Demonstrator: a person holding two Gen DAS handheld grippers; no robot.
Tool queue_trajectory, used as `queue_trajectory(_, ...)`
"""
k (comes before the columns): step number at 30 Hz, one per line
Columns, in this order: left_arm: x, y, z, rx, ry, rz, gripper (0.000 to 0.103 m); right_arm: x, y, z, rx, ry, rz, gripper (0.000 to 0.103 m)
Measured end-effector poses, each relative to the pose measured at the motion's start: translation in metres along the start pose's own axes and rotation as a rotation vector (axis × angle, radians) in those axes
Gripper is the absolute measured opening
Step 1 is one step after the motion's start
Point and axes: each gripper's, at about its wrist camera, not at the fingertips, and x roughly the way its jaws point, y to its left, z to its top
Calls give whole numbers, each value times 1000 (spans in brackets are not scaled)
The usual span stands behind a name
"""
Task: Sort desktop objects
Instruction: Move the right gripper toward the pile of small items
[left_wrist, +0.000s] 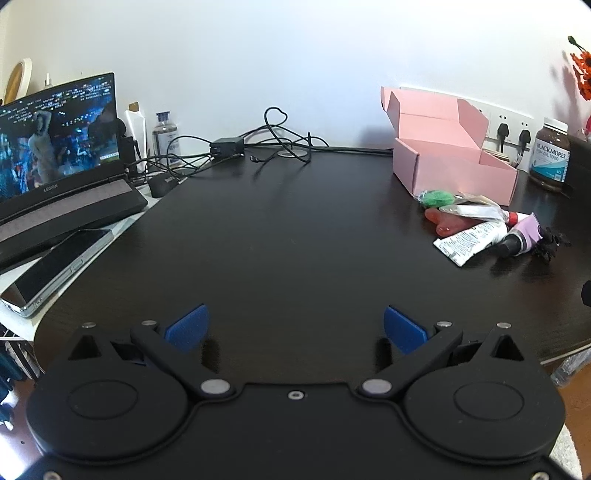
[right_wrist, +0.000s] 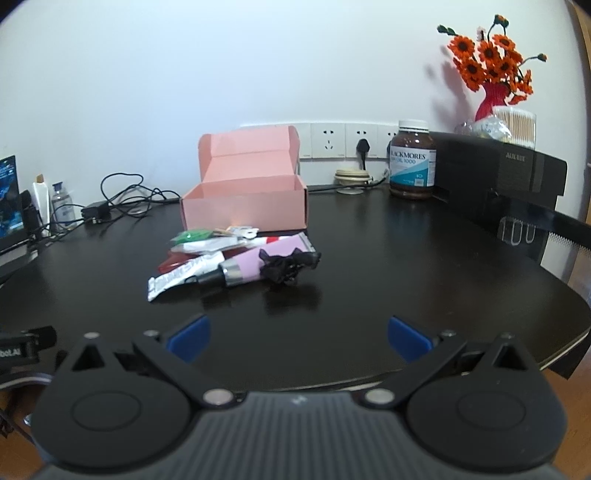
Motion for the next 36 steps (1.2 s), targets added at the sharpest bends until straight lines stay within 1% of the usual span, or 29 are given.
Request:
queue_trajectory(5,0,-6,2,41,-13,14,103,5,-6,5,-3,3,-2,102)
queue_trajectory(10,3,-16,2,86,-18,19,103,11,-8,8,-38,-3,-15,102)
queue_trajectory(14,6,-19,3,85,-12,-3,103,14,-12,11,-33,2,-9,102)
queue_trajectory(20,12,-21,9,77,-6,7,103,20,-17,14,-13,12,-4,102)
queue_trajectory(27,17,-24,16,83,8,-10,103,26,-22,18,6,22,-1,102)
queue_trajectory(30,20,-28,17,106,10,0,103,27,-23,19,8,24,4,102)
queue_trajectory(33,22,-34,18,139,12,31,103,28,-25,20,8,25,7,102)
queue_trajectory(36,22,-36,19,156,-2,48,103,31,-26,20,9,29,10,102)
